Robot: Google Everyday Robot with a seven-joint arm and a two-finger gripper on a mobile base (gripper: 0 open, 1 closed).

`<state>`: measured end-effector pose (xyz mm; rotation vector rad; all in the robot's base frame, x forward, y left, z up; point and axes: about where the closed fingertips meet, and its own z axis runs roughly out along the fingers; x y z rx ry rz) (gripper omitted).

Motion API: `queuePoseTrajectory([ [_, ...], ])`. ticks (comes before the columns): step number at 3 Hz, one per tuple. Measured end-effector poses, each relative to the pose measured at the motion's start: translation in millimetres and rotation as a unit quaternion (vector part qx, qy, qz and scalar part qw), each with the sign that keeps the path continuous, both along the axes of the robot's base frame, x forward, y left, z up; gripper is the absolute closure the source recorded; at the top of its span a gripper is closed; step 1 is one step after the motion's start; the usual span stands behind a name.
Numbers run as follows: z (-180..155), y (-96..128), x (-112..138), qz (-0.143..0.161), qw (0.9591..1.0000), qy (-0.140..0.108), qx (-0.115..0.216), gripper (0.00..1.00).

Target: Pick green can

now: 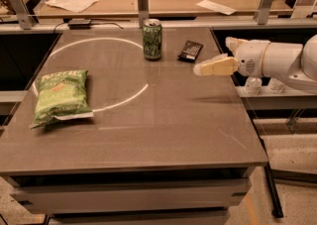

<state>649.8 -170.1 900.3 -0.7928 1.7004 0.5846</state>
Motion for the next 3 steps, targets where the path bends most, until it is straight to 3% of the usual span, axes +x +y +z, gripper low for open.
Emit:
queuePoseTrajectory([
  [1, -5, 12, 13, -0.003, 0.9999, -0.014, -0.009, 0.0],
  [3, -13, 42, 52, 0.028, 0.9986, -0.035, -0.028, 0.0],
])
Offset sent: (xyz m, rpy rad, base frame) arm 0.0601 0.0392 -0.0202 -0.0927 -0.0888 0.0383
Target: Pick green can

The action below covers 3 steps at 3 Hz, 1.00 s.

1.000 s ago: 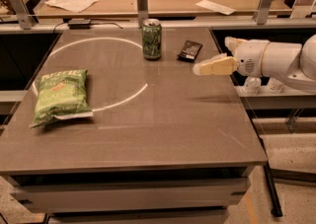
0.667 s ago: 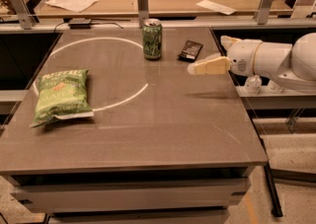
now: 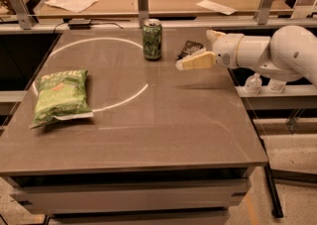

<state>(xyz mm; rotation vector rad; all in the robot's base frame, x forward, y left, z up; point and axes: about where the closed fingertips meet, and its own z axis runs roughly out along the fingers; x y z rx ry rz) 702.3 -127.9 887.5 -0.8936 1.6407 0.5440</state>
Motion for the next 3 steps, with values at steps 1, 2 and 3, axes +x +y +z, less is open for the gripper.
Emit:
queuePoseTrajectory([
  [1, 7, 20, 15, 0.032, 0.9994, -0.003, 0.011, 0.0],
  [2, 7, 38, 26, 0.066, 0.9977, 0.005, 0.015, 0.0],
  [3, 1, 50, 37, 0.081, 0.9964, 0.018, 0.019, 0.0],
])
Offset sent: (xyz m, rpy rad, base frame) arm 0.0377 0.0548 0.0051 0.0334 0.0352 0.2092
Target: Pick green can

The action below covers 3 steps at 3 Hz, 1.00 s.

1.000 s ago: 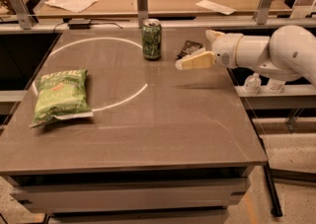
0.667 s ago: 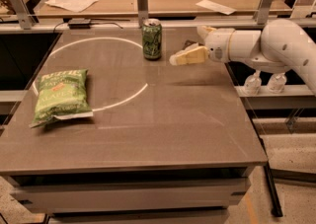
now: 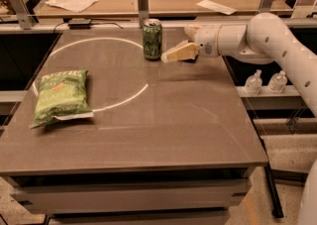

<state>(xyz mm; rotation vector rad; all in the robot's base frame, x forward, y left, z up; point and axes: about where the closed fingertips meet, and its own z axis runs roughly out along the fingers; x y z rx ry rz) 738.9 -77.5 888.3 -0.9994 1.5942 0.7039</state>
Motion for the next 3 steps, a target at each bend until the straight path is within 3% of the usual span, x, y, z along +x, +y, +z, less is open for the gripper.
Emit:
queuePoseTrajectory([
  [3, -17, 35, 19, 0.007, 0.9995, 0.029, -0.01, 0.0],
])
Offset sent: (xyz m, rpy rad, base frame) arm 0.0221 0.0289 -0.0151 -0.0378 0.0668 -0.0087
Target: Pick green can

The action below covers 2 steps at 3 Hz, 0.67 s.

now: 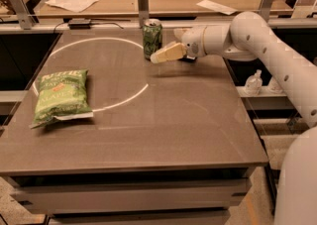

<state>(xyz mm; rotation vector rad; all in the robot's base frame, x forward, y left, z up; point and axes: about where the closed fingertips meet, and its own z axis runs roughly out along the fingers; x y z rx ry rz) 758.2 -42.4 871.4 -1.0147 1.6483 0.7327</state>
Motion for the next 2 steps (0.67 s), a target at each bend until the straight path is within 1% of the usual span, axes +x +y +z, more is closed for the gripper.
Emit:
queuePoseTrajectory([
  [1, -4, 15, 2, 0.009, 0.9999, 0.002, 0.003, 0.0],
  [2, -8, 27, 11, 0.015, 0.9998, 0.005, 0.009, 0.0],
])
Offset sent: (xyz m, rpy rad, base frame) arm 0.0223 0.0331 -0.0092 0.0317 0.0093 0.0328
